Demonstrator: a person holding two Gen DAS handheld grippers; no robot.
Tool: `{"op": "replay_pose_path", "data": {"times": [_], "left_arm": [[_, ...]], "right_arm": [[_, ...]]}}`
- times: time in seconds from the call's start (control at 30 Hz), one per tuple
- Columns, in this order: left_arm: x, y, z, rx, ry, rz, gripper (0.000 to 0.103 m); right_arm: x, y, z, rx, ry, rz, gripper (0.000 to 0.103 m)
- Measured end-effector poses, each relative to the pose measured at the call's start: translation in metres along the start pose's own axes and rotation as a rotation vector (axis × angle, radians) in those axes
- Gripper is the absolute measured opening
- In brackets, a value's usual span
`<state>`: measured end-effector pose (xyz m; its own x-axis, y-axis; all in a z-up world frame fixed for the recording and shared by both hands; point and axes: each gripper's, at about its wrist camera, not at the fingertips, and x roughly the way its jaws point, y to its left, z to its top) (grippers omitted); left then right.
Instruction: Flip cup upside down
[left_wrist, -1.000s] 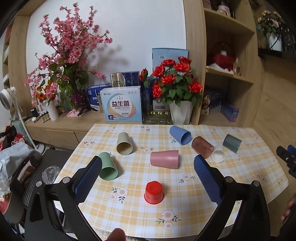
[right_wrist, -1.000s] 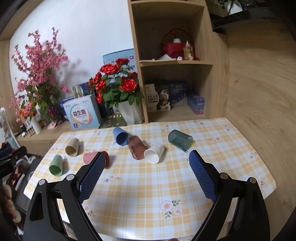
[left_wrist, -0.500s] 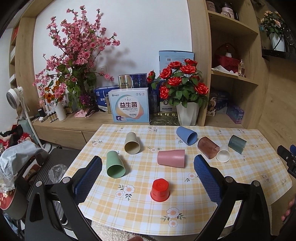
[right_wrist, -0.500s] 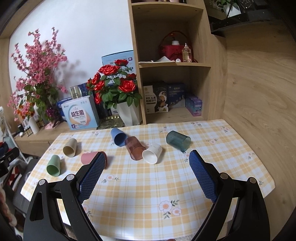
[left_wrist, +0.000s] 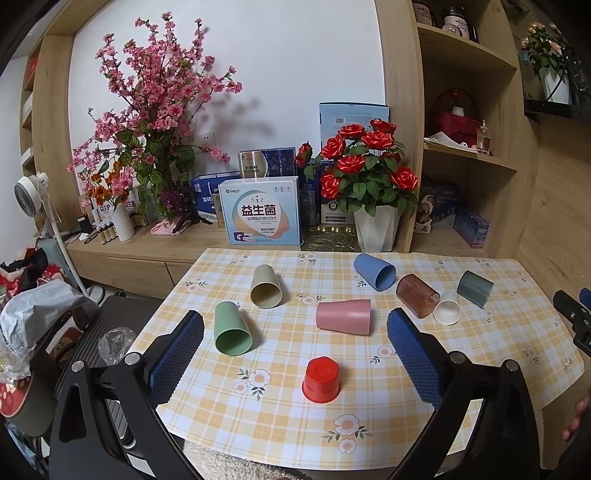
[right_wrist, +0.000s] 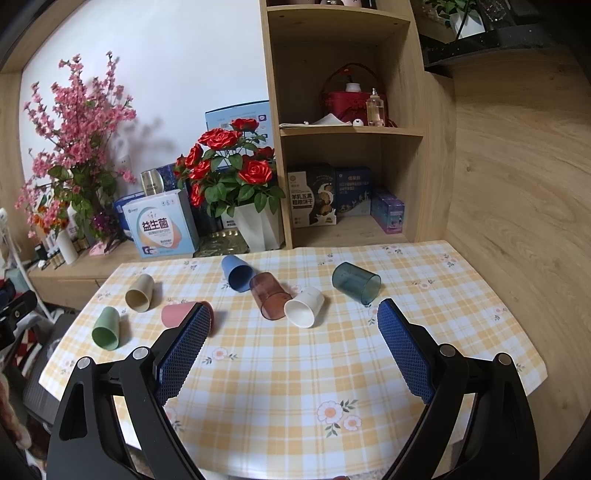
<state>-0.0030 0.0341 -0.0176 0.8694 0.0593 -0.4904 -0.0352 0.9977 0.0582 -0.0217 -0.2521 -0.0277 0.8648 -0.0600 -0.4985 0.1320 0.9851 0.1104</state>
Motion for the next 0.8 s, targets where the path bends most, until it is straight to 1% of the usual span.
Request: {"op": "replay_pose_path", "data": {"times": [0.4, 0.8], "left_arm": [[0.0, -0.001, 0.0, 0.004, 0.001, -0.006, 0.097], [0.0, -0.003, -0.002, 0.014, -0.004, -0.014, 0.097]], "right_arm": [[-0.015, 0.005, 0.007, -0.038, -0.086, -0.032, 0.089], [-0.018, 0.006, 0.007, -0.038, -0.094, -0.035, 0.089]]}}
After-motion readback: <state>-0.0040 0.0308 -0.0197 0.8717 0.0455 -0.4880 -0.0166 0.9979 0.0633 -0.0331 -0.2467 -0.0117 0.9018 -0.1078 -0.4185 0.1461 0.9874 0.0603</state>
